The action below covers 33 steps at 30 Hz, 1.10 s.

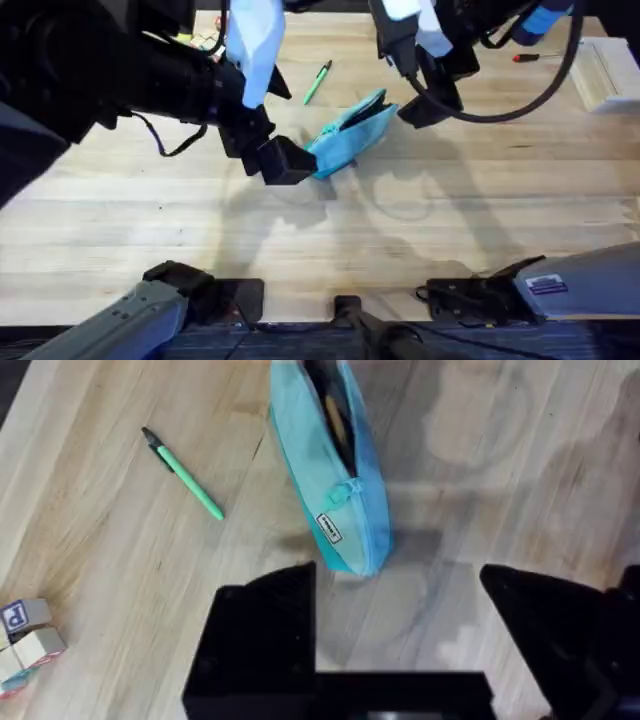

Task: Unzip the bag, pick up the pens from the table one at a time and place them inside, then zip the bag closed.

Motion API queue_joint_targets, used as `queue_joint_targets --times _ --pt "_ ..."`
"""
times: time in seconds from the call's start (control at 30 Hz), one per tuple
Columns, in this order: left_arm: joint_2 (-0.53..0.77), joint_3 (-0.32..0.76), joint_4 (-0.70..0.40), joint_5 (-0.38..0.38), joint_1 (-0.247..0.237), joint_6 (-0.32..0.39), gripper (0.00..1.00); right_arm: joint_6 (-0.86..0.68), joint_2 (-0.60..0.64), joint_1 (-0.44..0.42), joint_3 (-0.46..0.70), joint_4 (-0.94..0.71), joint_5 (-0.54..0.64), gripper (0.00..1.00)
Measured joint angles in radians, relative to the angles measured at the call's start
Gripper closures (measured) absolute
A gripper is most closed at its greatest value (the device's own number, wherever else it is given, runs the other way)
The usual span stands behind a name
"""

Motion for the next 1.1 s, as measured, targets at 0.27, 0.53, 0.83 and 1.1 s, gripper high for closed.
queue_joint_targets --times 0.27,0.53,0.83,1.1 --pt "0.0 0.0 0.0 0.0 0.0 0.0 0.006 -0.006 0.0 0.0 0.0 -0.004 -0.001 0.964" --pt "0.0 0.0 0.0 0.0 0.0 0.0 0.006 -0.007 0.056 0.0 0.005 -0.011 -0.001 0.972" --pt "0.0 0.0 0.0 0.0 0.0 0.0 0.007 -0.007 0.167 0.0 0.005 -0.001 -0.001 0.971" --pt "0.0 0.0 0.0 0.0 0.0 0.0 0.006 -0.007 0.241 0.0 0.005 0.053 -0.002 0.972"
